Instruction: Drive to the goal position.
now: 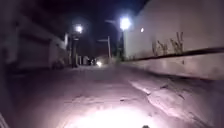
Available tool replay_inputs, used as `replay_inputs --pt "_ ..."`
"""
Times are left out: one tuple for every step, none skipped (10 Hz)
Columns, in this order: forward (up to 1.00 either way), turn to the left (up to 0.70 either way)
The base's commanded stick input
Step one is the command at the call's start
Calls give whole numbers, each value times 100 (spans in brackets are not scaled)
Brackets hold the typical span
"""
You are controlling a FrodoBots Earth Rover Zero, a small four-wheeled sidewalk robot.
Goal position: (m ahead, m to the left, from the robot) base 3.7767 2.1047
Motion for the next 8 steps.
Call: replay_inputs --pt "70 1" --pt "70 1" --pt "70 1" --pt "70 2" --pt "70 19" --pt "70 35" --pt "70 8" --pt "70 1"
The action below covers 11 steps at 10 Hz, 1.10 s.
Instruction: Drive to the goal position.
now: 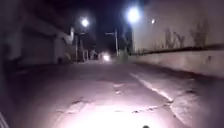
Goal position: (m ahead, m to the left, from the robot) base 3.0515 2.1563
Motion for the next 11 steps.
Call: replay_inputs --pt "70 1" --pt "70 -4" --pt "70 -26" --pt "70 -21" --pt "70 0" --pt "70 1" --pt "70 1" --pt "70 1" --pt "70 1" --pt "70 1" --pt "70 1"
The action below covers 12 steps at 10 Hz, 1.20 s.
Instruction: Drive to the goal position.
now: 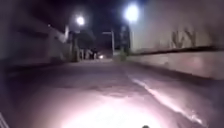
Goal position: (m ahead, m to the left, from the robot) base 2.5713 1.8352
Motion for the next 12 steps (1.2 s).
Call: replay_inputs --pt "70 1" --pt "70 1" --pt "70 1" --pt "70 1" --pt "70 36" --pt "70 36" --pt "70 9" --pt "70 1" --pt "70 1" --pt "70 1" --pt "70 1" --pt "70 1"
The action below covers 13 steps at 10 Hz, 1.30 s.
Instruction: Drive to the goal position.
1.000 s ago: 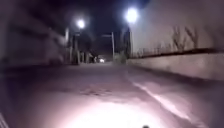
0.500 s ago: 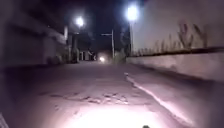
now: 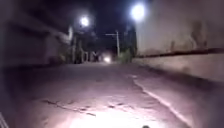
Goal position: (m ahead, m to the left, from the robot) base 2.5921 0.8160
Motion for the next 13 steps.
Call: replay_inputs --pt "70 1" --pt "70 1" --pt "70 1" --pt "70 1" --pt "70 1" --pt "70 1" --pt "70 1" --pt "70 1" --pt "70 1" --pt "70 1" --pt "70 1" --pt "70 1" --pt "70 1"
